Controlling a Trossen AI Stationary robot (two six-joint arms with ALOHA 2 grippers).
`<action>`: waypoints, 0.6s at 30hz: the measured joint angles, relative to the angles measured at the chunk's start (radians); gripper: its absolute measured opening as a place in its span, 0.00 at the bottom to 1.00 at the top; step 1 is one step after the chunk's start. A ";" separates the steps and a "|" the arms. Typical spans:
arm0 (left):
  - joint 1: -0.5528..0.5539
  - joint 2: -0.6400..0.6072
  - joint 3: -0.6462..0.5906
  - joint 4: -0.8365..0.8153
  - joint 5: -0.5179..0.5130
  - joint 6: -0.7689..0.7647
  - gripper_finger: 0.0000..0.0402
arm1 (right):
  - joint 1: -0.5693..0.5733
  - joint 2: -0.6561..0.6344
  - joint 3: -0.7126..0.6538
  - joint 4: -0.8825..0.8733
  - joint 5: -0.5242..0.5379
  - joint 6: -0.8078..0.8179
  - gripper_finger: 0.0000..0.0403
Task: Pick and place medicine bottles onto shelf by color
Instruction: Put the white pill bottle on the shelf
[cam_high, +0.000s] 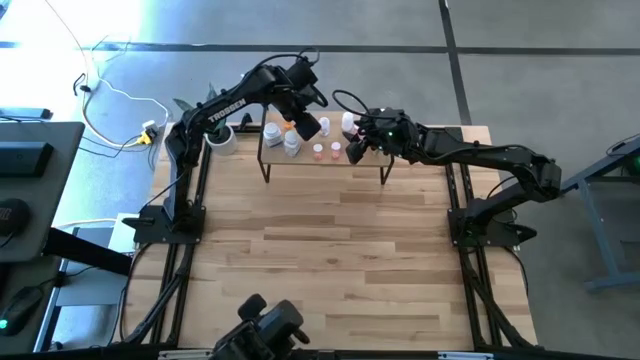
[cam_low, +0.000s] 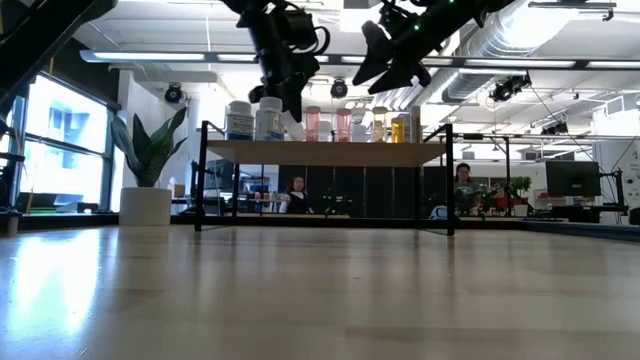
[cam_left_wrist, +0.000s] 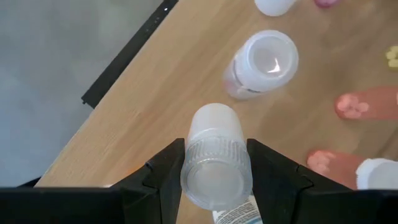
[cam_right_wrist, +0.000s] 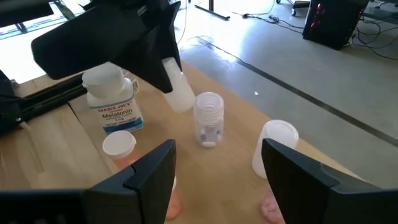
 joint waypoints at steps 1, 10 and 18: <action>-0.002 0.000 0.000 0.000 0.000 0.009 0.37 | 0.000 0.000 0.000 0.000 0.002 0.000 0.57; -0.005 0.008 0.000 -0.052 -0.027 0.054 0.37 | 0.000 0.000 0.000 0.000 0.003 0.006 0.57; -0.005 0.008 -0.001 -0.034 -0.030 0.072 0.37 | 0.000 0.000 0.000 0.001 0.003 0.030 0.57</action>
